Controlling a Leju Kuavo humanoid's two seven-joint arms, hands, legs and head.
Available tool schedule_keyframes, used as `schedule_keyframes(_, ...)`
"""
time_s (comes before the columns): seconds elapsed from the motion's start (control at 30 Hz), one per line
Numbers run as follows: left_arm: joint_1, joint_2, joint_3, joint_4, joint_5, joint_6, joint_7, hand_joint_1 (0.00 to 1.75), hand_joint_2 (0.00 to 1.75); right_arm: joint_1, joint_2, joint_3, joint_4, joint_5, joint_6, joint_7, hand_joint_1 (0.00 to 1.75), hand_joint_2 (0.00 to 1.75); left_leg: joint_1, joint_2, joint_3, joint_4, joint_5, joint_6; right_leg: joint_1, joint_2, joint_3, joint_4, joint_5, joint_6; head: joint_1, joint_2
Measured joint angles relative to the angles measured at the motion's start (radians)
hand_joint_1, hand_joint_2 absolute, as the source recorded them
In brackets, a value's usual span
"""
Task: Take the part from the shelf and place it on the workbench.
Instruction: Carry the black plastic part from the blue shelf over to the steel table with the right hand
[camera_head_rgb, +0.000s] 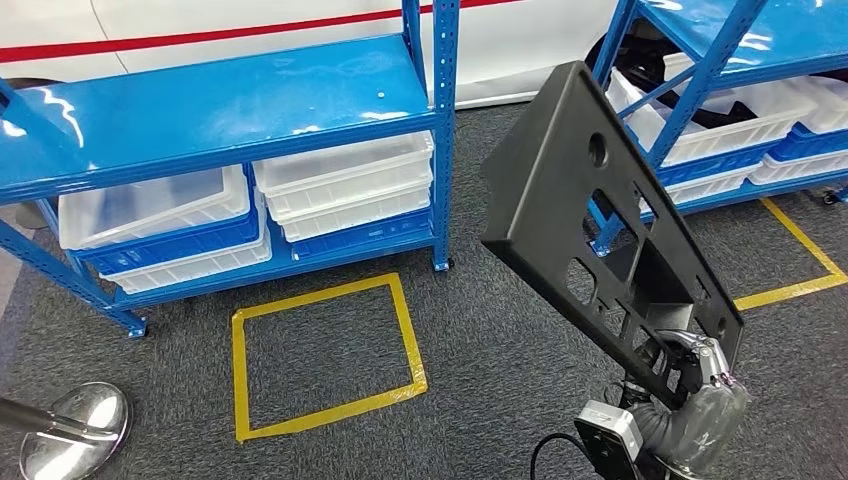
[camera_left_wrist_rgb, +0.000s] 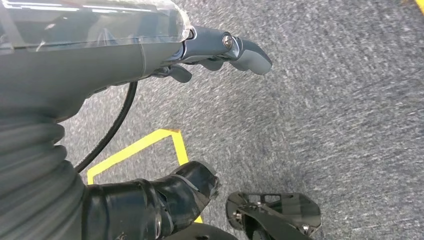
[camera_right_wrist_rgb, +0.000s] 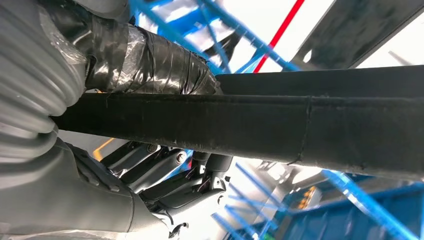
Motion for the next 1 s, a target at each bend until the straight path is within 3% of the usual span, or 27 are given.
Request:
schedule_keyframes(0.07, 0.0, 0.001, 0.002, 0.0, 0.001, 0.001, -0.001, 0.0, 1.75, 0.009, 0.009, -0.014, -0.012, -0.007, 0.0, -0.007, 1.75, 1.75, 0.0, -0.027, 0.068, -0.141, 0.055, 0.011, 0.001, 0.017, -0.001, 0.004, 0.0, 0.003, 0.0, 0.0)
schedule_keyframes(0.13, -0.002, 0.002, 0.005, 0.0, 0.004, 0.002, -0.003, 0.0, 1.75, 0.019, 0.02, -0.029, -0.02, -0.022, 0.0, -0.021, 1.75, 1.75, -0.003, -0.046, 0.097, -0.204, 0.066, 0.018, 0.0, 0.03, -0.006, 0.006, 0.004, 0.013, 0.0, 0.0)
schedule_keyframes(0.2, -0.005, 0.002, 0.007, 0.0, 0.007, 0.002, -0.005, 0.0, 1.75, 0.036, 0.03, -0.049, -0.03, -0.043, 0.0, -0.037, 1.75, 1.75, -0.003, -0.04, 0.101, -0.211, 0.069, 0.024, -0.001, 0.039, -0.009, 0.003, 0.008, 0.026, 0.0, 0.0)
schedule_keyframes(0.27, -0.005, 0.001, 0.011, 0.0, 0.01, 0.002, -0.006, 0.0, 1.75, 0.053, 0.038, -0.071, -0.042, -0.065, 0.0, -0.056, 1.75, 1.75, 0.001, -0.026, 0.104, -0.223, 0.08, 0.036, 0.0, 0.023, -0.02, 0.024, -0.008, 0.037, 0.001, 0.0)
schedule_keyframes(0.33, -0.002, 0.0, 0.015, 0.0, 0.012, 0.002, -0.006, 0.0, 1.75, 0.063, 0.045, -0.088, -0.053, -0.078, 0.0, -0.075, 1.75, 1.75, 0.003, -0.007, 0.103, -0.23, 0.086, 0.046, -0.002, -0.008, -0.063, 0.116, -0.066, 0.045, 0.003, 0.0)
schedule_keyframes(0.4, 0.0, 0.0, 0.019, 0.0, 0.012, 0.002, -0.006, 0.0, 1.75, 0.073, 0.052, -0.1, -0.059, -0.083, 0.0, -0.086, 1.75, 1.75, 0.002, 0.011, 0.101, -0.229, 0.086, 0.048, -0.006, -0.022, -0.119, 0.241, -0.123, 0.053, 0.004, 0.0)
schedule_keyframes(0.43, 0.001, 0.0, 0.021, 0.0, 0.012, 0.002, -0.007, 0.0, 1.75, 0.08, 0.055, -0.104, -0.061, -0.084, 0.0, -0.088, 1.75, 1.75, 0.002, 0.02, 0.1, -0.229, 0.085, 0.048, -0.009, -0.025, -0.133, 0.275, -0.129, 0.056, 0.004, 0.0)
schedule_keyframes(0.47, 0.001, 0.0, 0.023, 0.0, 0.013, 0.002, -0.007, 0.0, 1.75, 0.086, 0.058, -0.107, -0.062, -0.084, 0.0, -0.089, 1.75, 1.75, 0.002, 0.028, 0.1, -0.228, 0.084, 0.047, -0.012, -0.028, -0.126, 0.266, -0.115, 0.058, 0.004, 0.0)
schedule_keyframes(0.5, 0.001, 0.0, 0.024, 0.0, 0.014, 0.002, -0.008, 0.0, 1.75, 0.09, 0.061, -0.108, -0.063, -0.085, 0.0, -0.089, 1.75, 1.75, 0.003, 0.036, 0.101, -0.227, 0.082, 0.044, -0.015, -0.033, -0.099, 0.219, -0.086, 0.06, 0.004, 0.0)
schedule_keyframes(0.57, 0.001, 0.0, 0.025, 0.0, 0.015, 0.002, -0.009, 0.0, 1.75, 0.095, 0.067, -0.11, -0.067, -0.085, 0.0, -0.092, 1.75, 1.75, 0.001, 0.049, 0.103, -0.22, 0.075, 0.034, -0.013, -0.06, -0.026, 0.084, -0.032, 0.057, 0.004, 0.0)
schedule_keyframes(0.63, 0.001, 0.001, 0.026, 0.0, 0.016, 0.002, -0.009, 0.0, 1.75, 0.099, 0.076, -0.111, -0.071, -0.09, 0.0, -0.1, 1.75, 1.75, -0.003, 0.059, 0.104, -0.214, 0.069, 0.021, -0.007, -0.075, 0.008, 0.015, -0.018, 0.045, 0.004, 0.0)
schedule_keyframes(0.7, 0.0, 0.001, 0.028, 0.0, 0.015, 0.001, -0.008, 0.0, 1.75, 0.107, 0.085, -0.114, -0.074, -0.096, 0.0, -0.107, 1.75, 1.75, -0.005, 0.071, 0.106, -0.213, 0.066, 0.01, -0.005, -0.063, 0.005, 0.012, -0.02, 0.031, 0.003, 0.0)
schedule_keyframes(0.77, -0.001, 0.002, 0.028, 0.0, 0.015, 0.001, -0.007, 0.0, 1.75, 0.117, 0.095, -0.115, -0.078, -0.1, 0.0, -0.11, 1.75, 1.75, -0.001, 0.062, 0.104, -0.199, 0.049, -0.001, -0.008, -0.048, 0.005, 0.007, -0.016, 0.018, 0.003, 0.0)
schedule_keyframes(0.83, 0.0, 0.003, 0.029, 0.0, 0.014, 0.001, -0.006, 0.0, 1.75, 0.124, 0.107, -0.115, -0.083, -0.105, 0.0, -0.111, 1.75, 1.75, 0.002, 0.03, 0.067, -0.114, -0.008, -0.008, -0.01, -0.033, 0.005, 0.003, -0.012, 0.006, 0.003, 0.0)
schedule_keyframes(0.9, 0.002, 0.005, 0.03, 0.0, 0.013, 0.001, -0.006, 0.0, 1.75, 0.131, 0.117, -0.115, -0.084, -0.112, 0.0, -0.111, 1.75, 1.75, 0.002, 0.009, 0.005, 0.022, -0.069, -0.009, -0.007, -0.015, 0.002, 0.003, -0.01, 0.0, 0.003, 0.0)
schedule_keyframes(0.93, 0.003, 0.006, 0.03, 0.0, 0.013, 0.001, -0.006, 0.0, 1.75, 0.136, 0.12, -0.115, -0.084, -0.116, 0.0, -0.111, 1.75, 1.75, 0.001, 0.006, -0.015, 0.064, -0.077, -0.007, -0.004, -0.004, 0.001, 0.004, -0.01, -0.001, 0.003, 0.0)
schedule_keyframes(0.97, 0.004, 0.006, 0.031, 0.0, 0.012, 0.001, -0.006, 0.0, 1.75, 0.14, 0.123, -0.115, -0.083, -0.119, 0.0, -0.111, 1.75, 1.75, 0.001, 0.005, -0.018, 0.068, -0.064, -0.005, -0.002, 0.009, 0.002, 0.004, -0.009, -0.001, 0.003, 0.0)
schedule_keyframes(1.0, 0.006, 0.006, 0.031, 0.0, 0.012, 0.001, -0.007, 0.0, 1.75, 0.144, 0.125, -0.115, -0.084, -0.124, 0.0, -0.111, 1.75, 1.75, 0.0, 0.0, -0.001, 0.032, -0.034, 0.0, -0.001, 0.022, 0.003, 0.004, -0.009, -0.002, 0.002, 0.0)
